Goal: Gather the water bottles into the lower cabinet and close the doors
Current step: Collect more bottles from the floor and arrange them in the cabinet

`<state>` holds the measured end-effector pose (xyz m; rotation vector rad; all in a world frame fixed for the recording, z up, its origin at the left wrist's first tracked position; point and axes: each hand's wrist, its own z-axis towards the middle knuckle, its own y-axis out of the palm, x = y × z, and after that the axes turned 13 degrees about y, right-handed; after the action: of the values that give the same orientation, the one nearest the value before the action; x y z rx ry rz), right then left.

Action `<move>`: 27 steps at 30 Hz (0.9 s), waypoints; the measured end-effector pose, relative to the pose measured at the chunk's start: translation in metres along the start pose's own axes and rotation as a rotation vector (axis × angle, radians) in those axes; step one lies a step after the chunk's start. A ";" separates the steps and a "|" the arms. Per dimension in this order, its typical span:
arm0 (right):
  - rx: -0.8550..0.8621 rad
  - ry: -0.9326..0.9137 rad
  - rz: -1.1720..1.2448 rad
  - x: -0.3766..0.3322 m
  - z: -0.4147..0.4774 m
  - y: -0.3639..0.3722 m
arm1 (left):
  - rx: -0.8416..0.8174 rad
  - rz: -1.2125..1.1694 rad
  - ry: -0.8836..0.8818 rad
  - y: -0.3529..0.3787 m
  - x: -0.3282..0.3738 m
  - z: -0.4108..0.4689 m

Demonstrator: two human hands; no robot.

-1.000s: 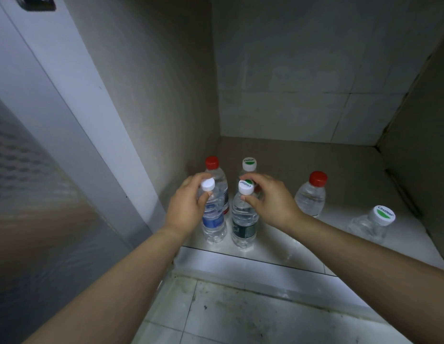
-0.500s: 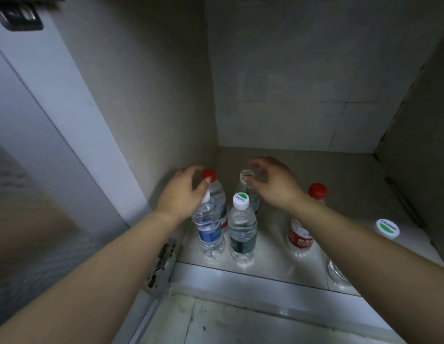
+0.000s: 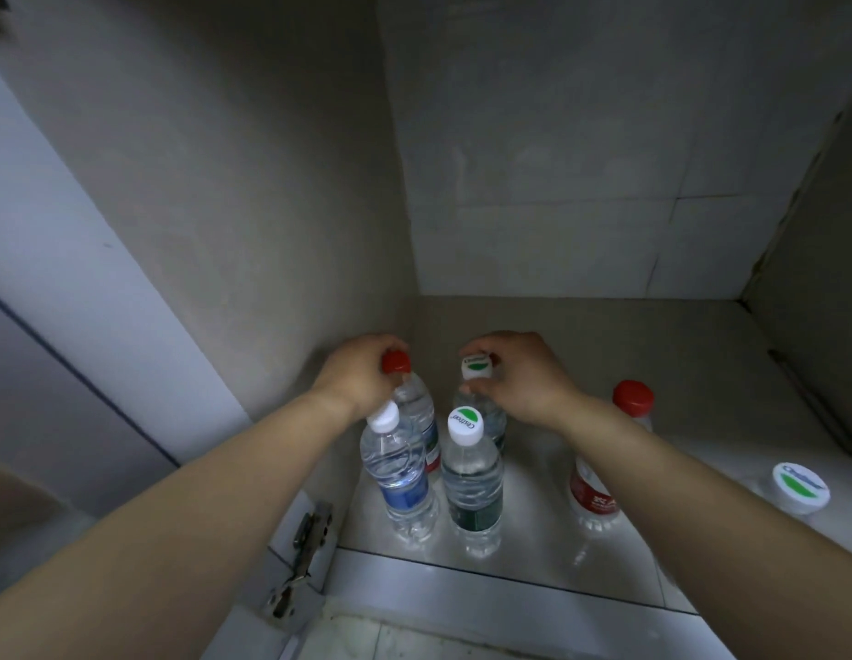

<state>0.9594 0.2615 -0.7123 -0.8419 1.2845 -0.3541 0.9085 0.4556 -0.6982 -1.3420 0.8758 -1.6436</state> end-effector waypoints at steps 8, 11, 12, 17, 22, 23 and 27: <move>-0.029 -0.012 0.070 -0.001 0.009 -0.003 | 0.027 0.037 0.004 0.000 -0.010 0.002; -0.033 -0.027 0.069 -0.002 0.012 0.000 | 0.051 0.037 -0.016 0.001 -0.013 0.002; -0.032 -0.037 0.069 -0.001 0.012 0.001 | 0.060 0.024 -0.029 0.002 -0.014 0.002; -0.007 -0.022 0.111 0.003 0.010 0.003 | 0.103 -0.122 -0.084 0.002 -0.005 -0.004; -0.004 -0.004 0.127 0.001 0.012 0.004 | 0.227 -0.240 -0.098 0.009 0.006 -0.035; -0.019 -0.004 0.122 0.001 0.012 0.003 | 0.242 -0.230 -0.102 0.010 0.007 -0.043; -0.039 -0.028 0.093 -0.003 0.001 -0.007 | 0.289 -0.349 -0.140 0.012 0.012 -0.066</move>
<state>0.9613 0.2591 -0.7055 -0.8141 1.3034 -0.2429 0.8443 0.4403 -0.7164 -1.4379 0.3162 -1.8285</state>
